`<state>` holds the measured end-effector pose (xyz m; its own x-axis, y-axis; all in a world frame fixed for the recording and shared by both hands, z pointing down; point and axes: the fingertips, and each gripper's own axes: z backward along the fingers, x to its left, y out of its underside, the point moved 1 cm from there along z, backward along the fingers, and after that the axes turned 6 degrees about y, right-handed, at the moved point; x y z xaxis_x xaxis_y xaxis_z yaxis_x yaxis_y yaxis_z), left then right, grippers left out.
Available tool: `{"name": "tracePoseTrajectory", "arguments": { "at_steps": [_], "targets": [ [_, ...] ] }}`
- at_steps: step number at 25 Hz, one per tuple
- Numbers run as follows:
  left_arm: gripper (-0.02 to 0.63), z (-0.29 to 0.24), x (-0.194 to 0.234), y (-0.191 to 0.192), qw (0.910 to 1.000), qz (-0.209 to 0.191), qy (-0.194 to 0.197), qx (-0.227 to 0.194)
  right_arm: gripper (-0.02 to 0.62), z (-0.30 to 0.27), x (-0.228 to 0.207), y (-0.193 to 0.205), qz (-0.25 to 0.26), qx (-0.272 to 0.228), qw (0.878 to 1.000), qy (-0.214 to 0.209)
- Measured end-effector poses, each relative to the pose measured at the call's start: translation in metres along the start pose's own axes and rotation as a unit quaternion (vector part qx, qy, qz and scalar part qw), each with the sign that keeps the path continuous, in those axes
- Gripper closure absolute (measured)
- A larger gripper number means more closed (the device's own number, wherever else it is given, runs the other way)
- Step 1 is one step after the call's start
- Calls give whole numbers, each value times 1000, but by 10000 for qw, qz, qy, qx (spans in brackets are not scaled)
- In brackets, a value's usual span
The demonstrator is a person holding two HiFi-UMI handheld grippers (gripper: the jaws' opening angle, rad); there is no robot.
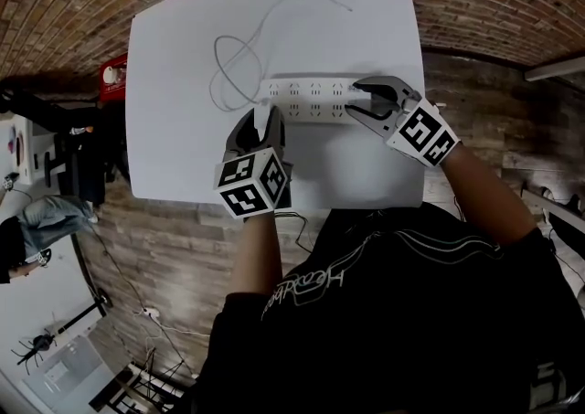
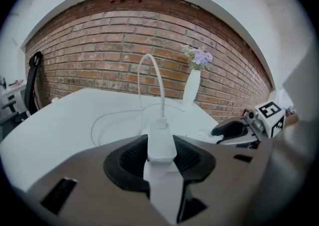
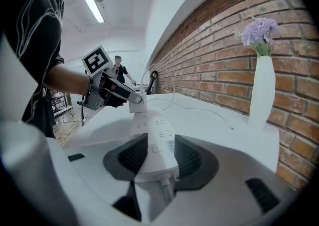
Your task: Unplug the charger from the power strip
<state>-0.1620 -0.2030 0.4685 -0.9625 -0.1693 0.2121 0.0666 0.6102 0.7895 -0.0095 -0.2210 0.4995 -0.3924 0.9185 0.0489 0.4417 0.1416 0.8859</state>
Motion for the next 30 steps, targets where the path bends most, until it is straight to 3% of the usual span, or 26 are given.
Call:
{"name": "tracePoseTrajectory", "arguments": {
  "at_steps": [3, 6, 8, 11, 13, 15, 18, 20, 22, 26, 28, 30],
  "targets": [
    [472, 2, -6, -3, 9971, -686, -319, 26, 446, 0, 0, 0, -9, -18, 10000, -2],
    [472, 3, -10, -5, 9950, -910, -408, 13, 446, 1, 0, 0, -5, -47, 10000, 2],
    [472, 4, -9, -5, 9970, -718, -285, 19, 446, 1, 0, -1, -2, -49, 10000, 2],
    [469, 3, -2, -2, 10000, 20, 22, 0, 448, 0, 0, 0, 15, -16, 10000, -5],
    [468, 3, 0, -1, 9998, 187, 57, -15, 448, 0, 1, 0, 44, -19, 10000, -3],
    [469, 4, -2, -1, 9999, -107, -104, -7, 449, 0, 1, 0, 62, -35, 10000, 2],
    [472, 6, -9, -4, 9953, -860, -441, 30, 451, 1, 1, -1, 58, -50, 10000, -19],
    [472, 7, -12, -6, 9938, -1005, -472, 0, 453, 2, 1, -1, 56, -72, 10000, -30],
    [472, 7, -11, -6, 9964, -778, -329, -11, 453, 2, 2, -1, 57, -81, 9999, -29],
    [469, 9, -5, -5, 10000, 64, -35, -50, 454, 2, 2, -1, 74, -54, 9999, -51],
    [468, 9, -3, -4, 9999, 151, -30, -61, 454, 2, 2, -1, 80, -43, 9999, -57],
    [469, 9, -4, -5, 9998, -143, -157, -43, 454, 2, 3, -1, 82, -45, 9999, -61]
  ]
}}
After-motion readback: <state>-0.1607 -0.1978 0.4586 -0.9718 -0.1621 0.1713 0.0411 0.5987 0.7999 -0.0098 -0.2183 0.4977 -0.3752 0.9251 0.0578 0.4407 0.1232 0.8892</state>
